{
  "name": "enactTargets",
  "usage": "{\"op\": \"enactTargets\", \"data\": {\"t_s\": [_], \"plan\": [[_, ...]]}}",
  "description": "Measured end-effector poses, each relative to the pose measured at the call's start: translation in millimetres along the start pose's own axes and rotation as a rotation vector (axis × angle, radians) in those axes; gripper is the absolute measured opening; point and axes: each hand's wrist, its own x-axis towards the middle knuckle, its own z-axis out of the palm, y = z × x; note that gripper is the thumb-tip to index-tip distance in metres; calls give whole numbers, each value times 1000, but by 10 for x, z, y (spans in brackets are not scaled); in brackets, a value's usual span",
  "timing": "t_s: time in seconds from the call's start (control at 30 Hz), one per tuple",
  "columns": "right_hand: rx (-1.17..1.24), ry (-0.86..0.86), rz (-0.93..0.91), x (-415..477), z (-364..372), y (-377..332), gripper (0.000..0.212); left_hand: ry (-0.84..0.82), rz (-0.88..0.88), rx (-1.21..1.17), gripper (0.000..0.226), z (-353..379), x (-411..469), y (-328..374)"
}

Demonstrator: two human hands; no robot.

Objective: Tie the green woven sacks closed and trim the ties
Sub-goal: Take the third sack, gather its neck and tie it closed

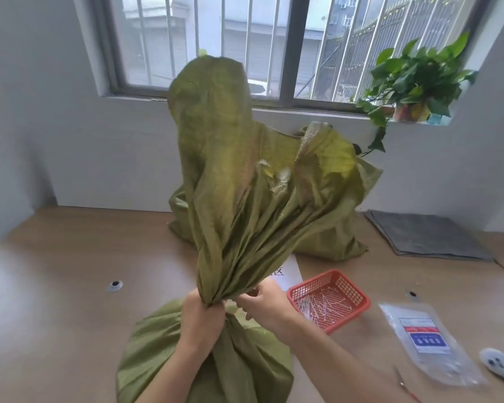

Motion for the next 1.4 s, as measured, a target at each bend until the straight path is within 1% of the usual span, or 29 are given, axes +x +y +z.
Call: {"op": "enactTargets", "data": {"t_s": [0.03, 0.13, 0.27, 0.37, 0.43, 0.53, 0.6, 0.7, 0.8, 0.83, 0.87, 0.93, 1.0, 1.13, 1.23, 1.3, 1.4], "plan": [[11, -3, 19, -12, 0, 29, 27, 10, -4, -4, 20, 21, -15, -20], [57, -4, 45, -16, -53, 107, 19, 21, -22, -7, 21, 106, -29, -28], [72, -8, 59, 37, -193, 220, 19, 66, -69, -11, 18, 200, 14, -64], [64, 15, 57, 43, -251, 331, 20, 89, -109, 2, 21, 275, 40, -80], [66, 42, 7, 16, -260, 352, 18, 85, -118, 15, 22, 326, 48, -61], [1, 91, -96, 0, -231, 357, 12, 59, -100, 17, 26, 379, 26, -35], [34, 93, -132, 6, -183, 358, 10, 33, -70, 17, 29, 378, 7, -71], [147, 10, -118, -16, -71, 328, 26, -4, -16, 38, 20, 333, -56, -70], [268, -80, -112, -19, 1, 298, 26, -57, 25, 19, 32, 259, -98, -69], [299, -93, -121, -21, 31, 292, 26, -67, 40, 20, 32, 243, -101, -80], [308, -84, -141, -31, 59, 271, 28, -65, 44, 37, 32, 232, -107, -78], [247, 4, -176, -35, 130, 226, 36, -48, 41, 62, 27, 220, -146, -50], [177, 92, -186, -32, 205, 167, 36, -10, 57, 58, 27, 203, -183, 2], [145, 177, -184, 18, 317, 78, 29, -3, 29, -37, 17, 161, -181, 0], [124, 173, -203, 41, 382, 81, 30, 6, 43, -156, 23, 124, -155, -68], [123, 152, -204, 47, 416, 88, 32, -11, 63, -233, 33, 71, -161, -93], [144, 162, -164, 83, 420, 112, 31, -106, 113, -313, 39, -37, -170, -179]]}}
